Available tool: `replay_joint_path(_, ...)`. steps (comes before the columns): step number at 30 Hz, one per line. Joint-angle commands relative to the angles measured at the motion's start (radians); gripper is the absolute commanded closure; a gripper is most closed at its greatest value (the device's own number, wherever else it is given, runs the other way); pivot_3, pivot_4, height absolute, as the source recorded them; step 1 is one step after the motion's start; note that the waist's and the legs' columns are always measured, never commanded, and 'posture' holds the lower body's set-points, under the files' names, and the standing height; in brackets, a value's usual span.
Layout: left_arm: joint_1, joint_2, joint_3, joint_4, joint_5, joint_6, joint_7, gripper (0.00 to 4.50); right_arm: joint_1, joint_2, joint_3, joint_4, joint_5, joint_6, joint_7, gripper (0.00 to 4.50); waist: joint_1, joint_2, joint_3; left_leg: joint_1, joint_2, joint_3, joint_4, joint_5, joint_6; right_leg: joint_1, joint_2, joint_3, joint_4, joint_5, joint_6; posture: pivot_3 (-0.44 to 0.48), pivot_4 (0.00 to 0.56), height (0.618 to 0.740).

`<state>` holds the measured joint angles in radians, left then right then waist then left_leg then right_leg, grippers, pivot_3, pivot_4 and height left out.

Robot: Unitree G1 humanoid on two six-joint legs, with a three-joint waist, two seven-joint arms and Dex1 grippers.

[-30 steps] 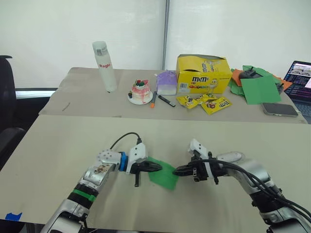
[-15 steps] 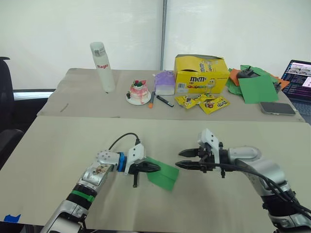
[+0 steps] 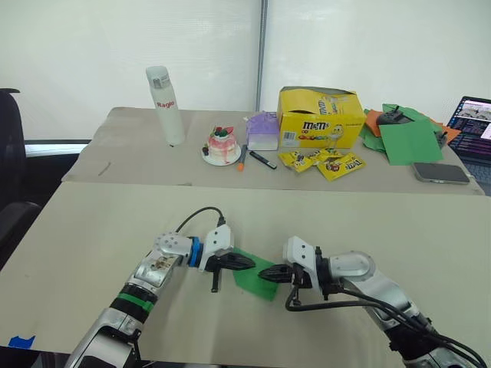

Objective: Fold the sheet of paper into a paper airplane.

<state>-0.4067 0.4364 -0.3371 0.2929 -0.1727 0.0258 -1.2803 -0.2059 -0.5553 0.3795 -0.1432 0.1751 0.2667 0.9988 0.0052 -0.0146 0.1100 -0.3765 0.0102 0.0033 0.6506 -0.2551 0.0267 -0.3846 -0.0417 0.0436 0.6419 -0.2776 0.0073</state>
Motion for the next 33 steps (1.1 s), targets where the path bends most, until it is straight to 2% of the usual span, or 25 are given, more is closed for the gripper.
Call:
replay_joint_path(1,-0.028,-0.001,0.014,0.036,0.008,-0.007,0.002,4.50,0.029,0.000,0.018,0.026,-0.035,-0.019,-0.008,4.48,0.001,0.000,0.000,0.000,0.000,0.000,0.000,0.000,0.000,0.000,0.000,0.000,0.000,0.000,0.000,0.000,0.150,0.738)
replay_joint_path(10,-0.070,0.022,0.093,0.170,0.001,-0.055,0.018,4.50,0.069,-0.036,0.020,0.032,-0.053,-0.038,0.001,4.48,-0.001,0.000,0.000,0.001,0.000,0.000,0.000,0.000,0.000,0.001,0.000,0.000,0.000,0.000,0.000,0.000,0.150,0.738)
replay_joint_path(16,-0.062,-0.013,0.160,0.100,-0.079,0.042,0.030,4.50,0.065,-0.031,0.014,0.029,-0.048,-0.028,-0.007,4.48,0.002,0.000,0.000,0.002,0.000,0.000,0.000,0.000,0.000,0.002,0.000,0.000,0.000,0.000,0.000,0.000,0.150,0.738)
replay_joint_path(19,-0.053,-0.053,0.194,0.054,-0.112,0.005,0.054,4.50,0.069,-0.029,0.016,0.024,-0.045,-0.020,-0.006,4.48,0.003,-0.001,0.000,0.002,0.000,0.000,0.000,0.000,0.000,0.002,0.000,0.000,0.000,0.000,0.000,0.000,0.150,0.738)
replay_joint_path(21,-0.035,-0.066,0.185,0.006,-0.111,-0.020,0.049,4.50,0.075,-0.030,0.018,0.022,-0.042,-0.017,-0.004,4.48,0.003,-0.001,0.000,0.002,0.000,0.000,0.000,0.000,0.000,0.002,0.000,0.000,0.000,0.000,0.000,0.000,0.150,0.738)
replay_joint_path(25,0.018,-0.035,0.102,-0.031,-0.040,-0.080,0.005,4.50,0.073,-0.032,0.012,0.026,-0.040,-0.019,-0.004,4.48,0.001,0.000,0.000,0.002,0.000,0.000,-0.001,0.000,0.000,0.002,-0.001,0.001,0.000,0.000,0.000,0.000,0.150,0.738)
replay_joint_path(29,0.028,-0.019,0.052,0.062,0.060,-0.187,0.035,4.50,0.066,-0.028,0.007,0.029,-0.038,-0.023,-0.003,4.48,0.003,-0.001,0.000,0.003,0.000,0.000,-0.001,0.000,0.000,0.003,-0.001,0.001,-0.001,0.000,0.000,0.000,0.150,0.738)
replay_joint_path(33,0.027,-0.027,0.036,0.125,0.079,-0.235,0.038,4.50,0.084,-0.046,0.011,0.028,-0.051,-0.033,0.008,4.48,0.006,-0.001,-0.001,0.007,0.000,0.000,-0.001,0.000,0.000,0.007,-0.001,0.000,-0.002,0.000,0.000,0.000,0.150,0.738)
